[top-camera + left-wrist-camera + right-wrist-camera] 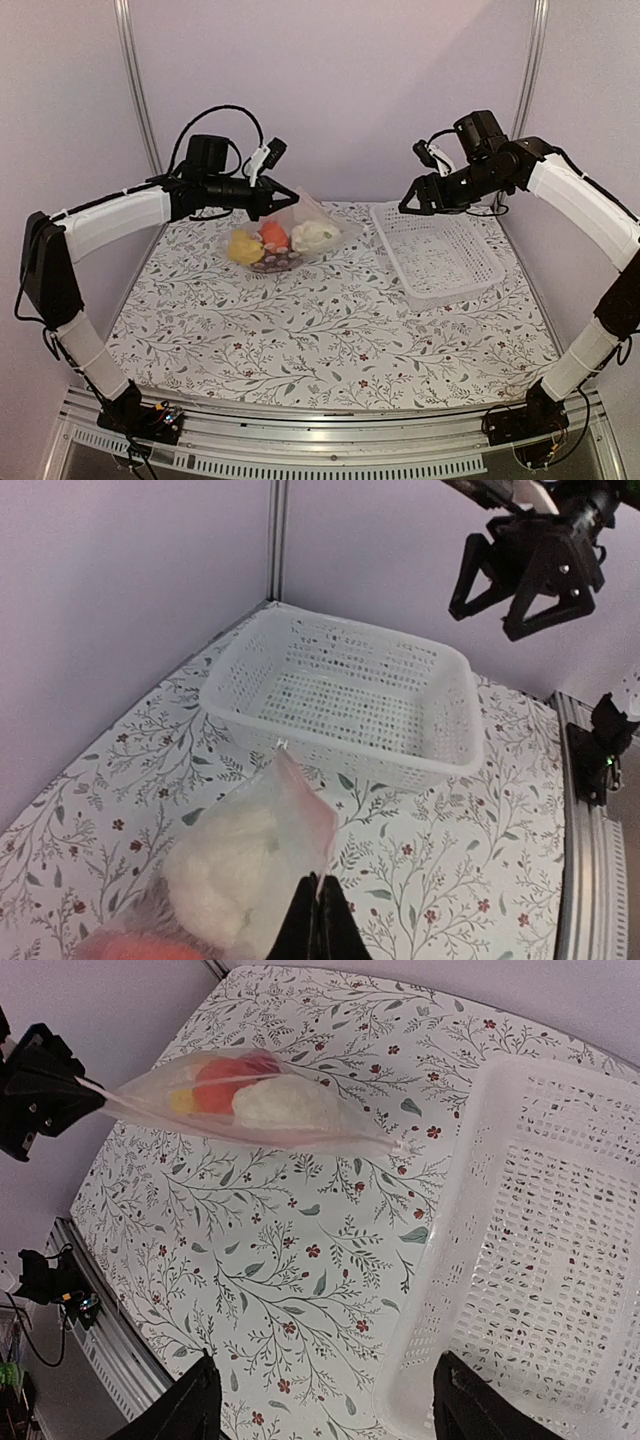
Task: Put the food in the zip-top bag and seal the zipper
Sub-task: Place the zipper food storage bag at the center of the board.
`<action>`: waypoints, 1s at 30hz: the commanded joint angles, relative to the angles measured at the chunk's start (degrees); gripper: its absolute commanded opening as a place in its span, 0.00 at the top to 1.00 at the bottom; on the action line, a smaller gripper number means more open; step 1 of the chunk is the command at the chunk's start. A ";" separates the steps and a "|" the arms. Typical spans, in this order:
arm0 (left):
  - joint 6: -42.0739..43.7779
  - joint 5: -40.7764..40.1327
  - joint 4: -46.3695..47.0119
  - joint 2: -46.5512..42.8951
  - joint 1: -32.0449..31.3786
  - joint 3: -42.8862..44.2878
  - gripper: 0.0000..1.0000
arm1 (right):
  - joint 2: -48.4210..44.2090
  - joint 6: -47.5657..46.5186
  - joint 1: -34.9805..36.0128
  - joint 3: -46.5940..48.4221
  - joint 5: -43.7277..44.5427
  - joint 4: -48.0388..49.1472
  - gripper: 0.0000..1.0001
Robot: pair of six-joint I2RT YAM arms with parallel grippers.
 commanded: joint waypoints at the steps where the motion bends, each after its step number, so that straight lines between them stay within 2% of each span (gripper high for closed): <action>1: -0.02 3.26 -1.16 -3.25 -8.04 -8.61 1.00 | -2.16 1.60 -0.26 -2.00 -1.41 0.58 0.28; 4: -3.49 3.67 -1.42 -7.86 -12.53 -16.22 0.99 | -2.96 1.63 -0.24 -2.83 -1.58 0.99 0.28; 5: -4.17 3.87 -1.99 -9.48 -13.59 -18.29 0.96 | -3.14 1.63 -0.22 -2.98 -1.78 1.01 0.27; 9: -5.18 0.61 -5.99 -16.57 -15.78 -24.34 0.64 | -3.16 1.84 -0.30 -2.91 -1.55 1.04 0.25; 11: -5.36 -2.49 -6.56 -20.46 -15.68 -24.96 0.54 | -3.10 2.57 -0.39 -2.91 -0.76 1.50 0.23; 12: -5.47 -4.35 -6.66 -22.13 -15.60 -24.50 0.50 | -3.09 3.12 -0.41 -2.79 -0.11 1.78 0.18; 13: -6.03 -7.06 -6.73 -23.38 -15.44 -23.72 0.43 | -3.09 3.54 -0.41 -2.70 1.35 2.11 0.13; 14: -6.95 -10.72 -6.66 -24.15 -15.26 -22.66 0.36 | -3.09 4.25 -0.45 -2.58 3.02 2.55 0.03; 15: -8.09 -14.76 -6.58 -24.41 -15.06 -21.46 0.32 | -3.16 5.05 -0.56 -2.52 5.29 3.06 0.01; 19: -13.46 -38.15 -10.22 -20.10 -13.75 -10.91 0.16 | -4.09 10.09 -1.31 -0.86 15.73 6.55 0.01; 21: -16.27 -45.05 -16.00 -16.42 -12.71 -2.89 0.01 | -3.77 10.92 -1.42 1.79 22.12 7.40 0.01; 25: -19.73 -51.34 -22.73 -10.80 -10.62 11.72 0.00 | -2.83 10.00 -1.43 6.30 32.41 9.36 0.01; 30: -20.11 -55.35 -25.00 -9.59 -8.80 17.92 0.00 | -6.84 6.46 -1.42 4.44 40.49 16.61 0.01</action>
